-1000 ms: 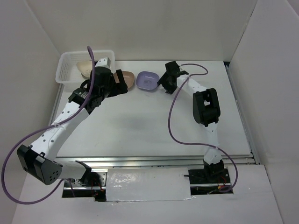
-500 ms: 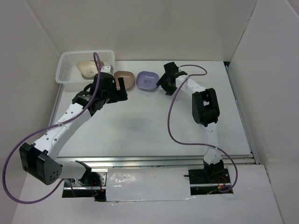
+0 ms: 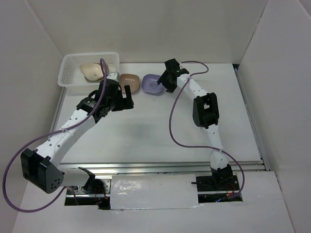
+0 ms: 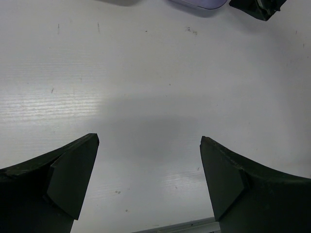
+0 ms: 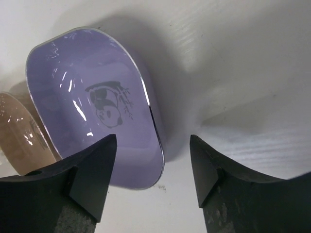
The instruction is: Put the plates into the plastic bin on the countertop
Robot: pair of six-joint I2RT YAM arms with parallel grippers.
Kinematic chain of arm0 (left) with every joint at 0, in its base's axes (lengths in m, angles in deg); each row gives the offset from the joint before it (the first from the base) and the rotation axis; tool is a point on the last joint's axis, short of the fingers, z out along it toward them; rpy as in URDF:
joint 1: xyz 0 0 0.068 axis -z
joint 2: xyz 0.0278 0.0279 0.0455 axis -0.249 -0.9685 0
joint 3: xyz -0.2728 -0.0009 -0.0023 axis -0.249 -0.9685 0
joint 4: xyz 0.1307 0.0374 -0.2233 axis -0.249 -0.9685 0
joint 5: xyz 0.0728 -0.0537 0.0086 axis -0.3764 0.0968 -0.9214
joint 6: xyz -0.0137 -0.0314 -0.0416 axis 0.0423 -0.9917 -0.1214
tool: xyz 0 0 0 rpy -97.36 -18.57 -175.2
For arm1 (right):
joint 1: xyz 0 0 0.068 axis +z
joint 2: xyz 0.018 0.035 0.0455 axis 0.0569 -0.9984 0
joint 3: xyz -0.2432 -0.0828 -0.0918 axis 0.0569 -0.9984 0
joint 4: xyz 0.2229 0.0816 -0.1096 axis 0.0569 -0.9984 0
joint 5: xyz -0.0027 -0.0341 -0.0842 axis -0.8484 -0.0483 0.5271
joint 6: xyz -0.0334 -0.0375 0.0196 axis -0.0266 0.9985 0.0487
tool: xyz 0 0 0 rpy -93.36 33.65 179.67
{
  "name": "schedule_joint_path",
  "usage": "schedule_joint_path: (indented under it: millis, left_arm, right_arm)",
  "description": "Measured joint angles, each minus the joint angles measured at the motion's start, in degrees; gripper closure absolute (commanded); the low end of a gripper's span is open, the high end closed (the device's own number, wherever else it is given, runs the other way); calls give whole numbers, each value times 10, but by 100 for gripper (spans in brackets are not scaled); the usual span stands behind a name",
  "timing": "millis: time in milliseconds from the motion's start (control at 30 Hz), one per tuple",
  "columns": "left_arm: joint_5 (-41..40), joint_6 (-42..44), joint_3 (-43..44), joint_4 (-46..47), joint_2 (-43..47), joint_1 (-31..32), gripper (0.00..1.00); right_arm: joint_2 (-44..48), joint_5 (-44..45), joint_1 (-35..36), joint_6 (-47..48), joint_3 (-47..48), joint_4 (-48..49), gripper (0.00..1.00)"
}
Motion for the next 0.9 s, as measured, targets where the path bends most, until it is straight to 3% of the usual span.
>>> schedule_joint_path:
  millis: [200, 267, 300, 433, 600, 733, 900]
  left_arm:
    - [6, 0, -7, 11, 2, 0, 1]
    - [6, 0, -10, 12, 4, 0, 1]
    - [6, 0, -11, 13, 5, 0, 1]
    - [8, 0, -12, 15, 9, -2, 1]
    - [42, 17, 7, 10, -8, -7, 1]
    - [66, 42, 99, 4, -97, 9, 1]
    - [85, 47, 138, 1, -162, 37, 7]
  right_arm:
    - [-35, -19, 0, 9, 24, -14, 64]
    - [-40, -26, 0, 11, 26, -14, 82]
    - [-40, -26, 0, 10, 24, -14, 100]
    - [9, 1, 1, 12, -62, 13, 100]
    - [186, 87, 13, 35, -294, 14, 100]
    - [330, 163, 69, 54, -391, -10, 100]
    - [501, 158, 151, 62, -496, 10, 100]
